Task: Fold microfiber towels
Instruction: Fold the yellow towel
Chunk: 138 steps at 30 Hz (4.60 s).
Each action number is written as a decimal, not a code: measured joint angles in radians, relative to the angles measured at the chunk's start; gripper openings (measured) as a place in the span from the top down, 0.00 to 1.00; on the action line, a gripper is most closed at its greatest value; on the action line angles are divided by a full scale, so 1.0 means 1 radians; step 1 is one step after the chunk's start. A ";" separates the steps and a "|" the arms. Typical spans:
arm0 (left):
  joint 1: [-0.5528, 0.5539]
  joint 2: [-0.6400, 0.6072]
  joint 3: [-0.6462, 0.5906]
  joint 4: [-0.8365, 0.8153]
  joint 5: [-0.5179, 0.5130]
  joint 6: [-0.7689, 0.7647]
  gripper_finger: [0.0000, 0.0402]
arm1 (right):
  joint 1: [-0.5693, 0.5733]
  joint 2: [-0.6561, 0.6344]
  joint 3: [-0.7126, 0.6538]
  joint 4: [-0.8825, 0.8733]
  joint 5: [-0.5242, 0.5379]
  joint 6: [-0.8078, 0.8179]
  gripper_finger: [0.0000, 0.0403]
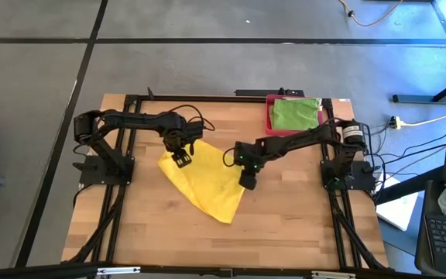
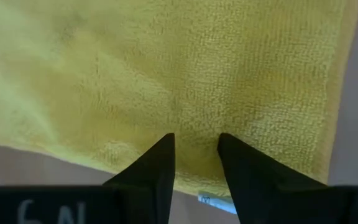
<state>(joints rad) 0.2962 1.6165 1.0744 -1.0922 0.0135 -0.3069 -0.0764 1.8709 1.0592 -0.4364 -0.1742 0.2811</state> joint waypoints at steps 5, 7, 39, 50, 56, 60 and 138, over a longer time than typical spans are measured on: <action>-0.005 0.000 0.000 0.008 0.000 -0.004 0.59 | -0.051 0.000 0.000 -0.059 0.081 -0.116 0.67; -0.010 0.000 0.000 0.010 0.000 -0.004 0.59 | -0.071 -0.007 0.000 -0.118 0.161 -0.167 0.67; 0.141 0.060 0.010 0.370 0.295 0.338 0.59 | -0.018 -0.281 0.082 -0.249 -0.116 -0.047 0.67; 0.156 0.071 0.009 0.370 0.276 0.599 0.59 | 0.035 -0.285 0.082 -0.254 -0.086 0.048 0.67; 0.169 0.071 -0.032 0.394 0.237 0.631 0.59 | 0.077 -0.285 0.082 -0.240 -0.002 0.124 0.67; 0.162 0.071 -0.052 0.401 0.251 0.631 0.59 | 0.109 -0.285 0.082 -0.205 0.051 0.168 0.67; -0.273 -0.038 -0.071 0.293 0.322 -0.034 1.00 | 0.161 -0.285 0.083 -0.159 0.148 0.153 0.67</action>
<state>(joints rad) 0.0229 1.5784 1.0034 -0.7994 0.3352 -0.3413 0.0841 1.5856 1.1418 -0.5954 -0.0265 0.4345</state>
